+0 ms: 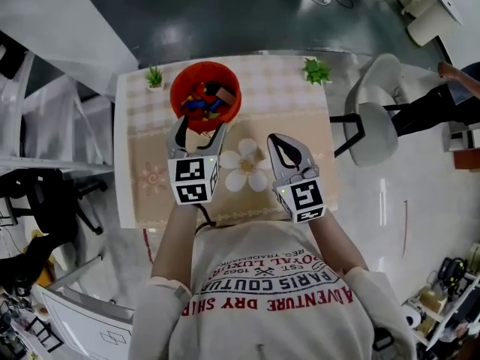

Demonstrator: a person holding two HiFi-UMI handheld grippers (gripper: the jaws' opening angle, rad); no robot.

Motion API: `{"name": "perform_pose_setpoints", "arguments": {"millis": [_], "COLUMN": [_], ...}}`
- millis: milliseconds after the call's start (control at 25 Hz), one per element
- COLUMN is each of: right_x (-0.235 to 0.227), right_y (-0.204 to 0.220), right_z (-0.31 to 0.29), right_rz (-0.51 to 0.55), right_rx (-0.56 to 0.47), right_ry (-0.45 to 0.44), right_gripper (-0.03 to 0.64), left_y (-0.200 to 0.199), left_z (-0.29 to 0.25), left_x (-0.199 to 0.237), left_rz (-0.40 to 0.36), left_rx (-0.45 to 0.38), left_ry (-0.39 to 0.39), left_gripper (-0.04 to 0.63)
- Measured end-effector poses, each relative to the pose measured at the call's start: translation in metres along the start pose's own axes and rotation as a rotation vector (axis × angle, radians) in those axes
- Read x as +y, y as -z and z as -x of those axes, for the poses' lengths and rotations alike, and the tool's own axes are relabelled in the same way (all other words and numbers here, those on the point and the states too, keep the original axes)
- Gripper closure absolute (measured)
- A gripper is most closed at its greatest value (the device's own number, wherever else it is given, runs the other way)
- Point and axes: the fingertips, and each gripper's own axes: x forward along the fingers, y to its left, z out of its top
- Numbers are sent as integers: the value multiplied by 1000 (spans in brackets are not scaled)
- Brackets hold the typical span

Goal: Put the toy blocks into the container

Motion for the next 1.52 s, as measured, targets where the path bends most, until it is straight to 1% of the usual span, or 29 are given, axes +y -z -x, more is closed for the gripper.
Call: {"name": "perform_pose_setpoints", "arguments": {"millis": [80, 160, 200, 280, 320, 400, 560, 720, 840, 1000, 1040, 1160, 1240, 1320, 1400, 1440, 1480, 1520], "right_x": [-6, -15, -19, -24, -26, -27, -24, -21, -20, -20, -20, -21, -22, -23, -24, -24, -25, -26], "right_y": [4, 7, 8, 14, 19, 26, 42, 61, 75, 88, 90, 95, 98, 100, 102, 102, 102, 102], "right_z": [6, 11, 13, 16, 17, 18, 21, 23, 21, 20, 20, 18, 18, 19, 20, 21, 21, 22], "right_rz": [1, -4, -9, -22, -29, -38, -51, -72, -90, -109, -113, -122, -125, -126, -126, -125, -124, -122], "right_rx": [2, 1, 1, 10, 17, 26, 54, 91, 117, 143, 147, 155, 162, 170, 175, 177, 178, 180], "right_ry": [-28, -45, -50, -58, -62, -71, -82, -75, -56, -31, -25, -11, -3, 3, 7, 9, 12, 14], "right_gripper": [616, 615, 615, 615, 617, 616, 615, 615, 615, 616, 615, 616, 615, 615, 615, 615, 615, 615], "left_y": [0, 0, 1, 12, 22, 49, 108, 152, 170, 183, 186, 198, 204, 208, 209, 208, 208, 208], "left_z": [10, 18, 21, 24, 25, 23, 13, 0, -10, -25, -28, -37, -40, -41, -40, -40, -41, -41], "left_x": [-13, -31, -41, -62, -72, -89, -117, -129, -132, -135, -136, -140, -143, -146, -147, -146, -146, -146], "left_rz": [11, 11, -1, -50, -79, -115, -154, -194, -226, -277, -289, -341, -373, -383, -384, -389, -396, -402], "left_rx": [-18, -41, -52, -50, -34, 24, 160, 263, 308, 338, 348, 387, 413, 436, 440, 436, 430, 426], "left_ry": [-5, 8, 22, 58, 75, 121, 248, 344, 401, 460, 475, 516, 542, 565, 578, 579, 577, 574], "left_gripper": [215, 215, 215, 215, 215, 215, 216, 218, 218, 219, 230, 296, 318, 339, 351, 379, 436, 436]}}
